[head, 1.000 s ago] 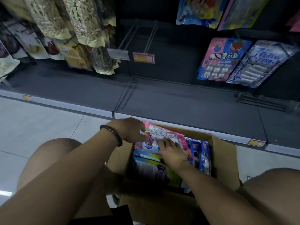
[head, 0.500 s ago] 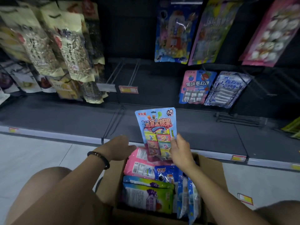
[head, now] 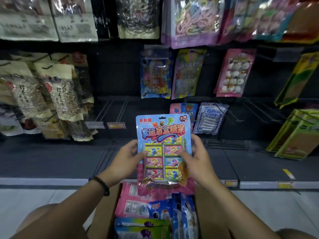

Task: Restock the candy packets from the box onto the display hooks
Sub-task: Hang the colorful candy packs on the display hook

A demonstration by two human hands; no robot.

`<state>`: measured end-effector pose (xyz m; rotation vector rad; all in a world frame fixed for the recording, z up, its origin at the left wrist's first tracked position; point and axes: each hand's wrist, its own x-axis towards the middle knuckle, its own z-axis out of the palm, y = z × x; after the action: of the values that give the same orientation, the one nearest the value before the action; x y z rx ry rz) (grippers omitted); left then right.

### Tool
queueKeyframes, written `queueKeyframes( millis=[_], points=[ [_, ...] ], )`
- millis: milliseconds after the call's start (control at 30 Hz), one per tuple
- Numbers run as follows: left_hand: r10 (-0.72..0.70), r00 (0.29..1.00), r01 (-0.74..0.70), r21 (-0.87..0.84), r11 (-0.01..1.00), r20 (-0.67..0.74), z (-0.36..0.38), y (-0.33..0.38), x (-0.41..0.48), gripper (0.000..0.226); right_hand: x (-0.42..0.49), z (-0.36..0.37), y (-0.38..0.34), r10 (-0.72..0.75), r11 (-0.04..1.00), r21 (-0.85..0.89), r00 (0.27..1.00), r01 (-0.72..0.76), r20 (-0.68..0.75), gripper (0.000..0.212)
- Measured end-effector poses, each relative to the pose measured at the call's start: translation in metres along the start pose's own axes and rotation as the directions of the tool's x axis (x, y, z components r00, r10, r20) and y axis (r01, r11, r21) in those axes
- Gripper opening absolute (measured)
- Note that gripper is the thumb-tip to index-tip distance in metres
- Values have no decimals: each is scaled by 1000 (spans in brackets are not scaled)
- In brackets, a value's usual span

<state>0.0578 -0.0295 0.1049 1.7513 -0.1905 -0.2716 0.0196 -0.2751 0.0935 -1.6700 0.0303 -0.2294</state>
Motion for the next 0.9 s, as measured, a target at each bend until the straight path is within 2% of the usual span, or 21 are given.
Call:
queueKeyframes(
  millis=[100,167,300,367,467,567,733,900],
  points=[
    [88,996,-88,15,996,-3,12,32,5,23,6,-23,-35,-98,995,-24,995,98,-25,81],
    [169,986,-169,20,985,-1,20,57,9,30,11,-37,-59,-187,978,-102,981,180,-58,91],
    [343,939,-343,44,938,-8,40,115,18,95,24,-69,-105,-328,928,-214,941,305,-79,86],
    [461,888,-458,95,884,-7,49,144,24,110,31,-85,-130,-365,908,-261,925,328,-107,85],
    [595,803,-585,193,788,8,62,193,41,112,45,-112,-167,-441,850,-383,886,363,-140,86],
    [626,777,-623,220,751,65,69,242,65,103,64,-136,-205,-506,792,-467,851,393,-141,84],
    [693,710,-689,325,648,123,90,327,97,106,96,-175,-263,-503,814,-423,848,398,-169,81],
    [733,657,-715,453,533,175,114,399,129,116,137,-211,-310,-538,799,-455,807,394,-246,84]
  ],
)
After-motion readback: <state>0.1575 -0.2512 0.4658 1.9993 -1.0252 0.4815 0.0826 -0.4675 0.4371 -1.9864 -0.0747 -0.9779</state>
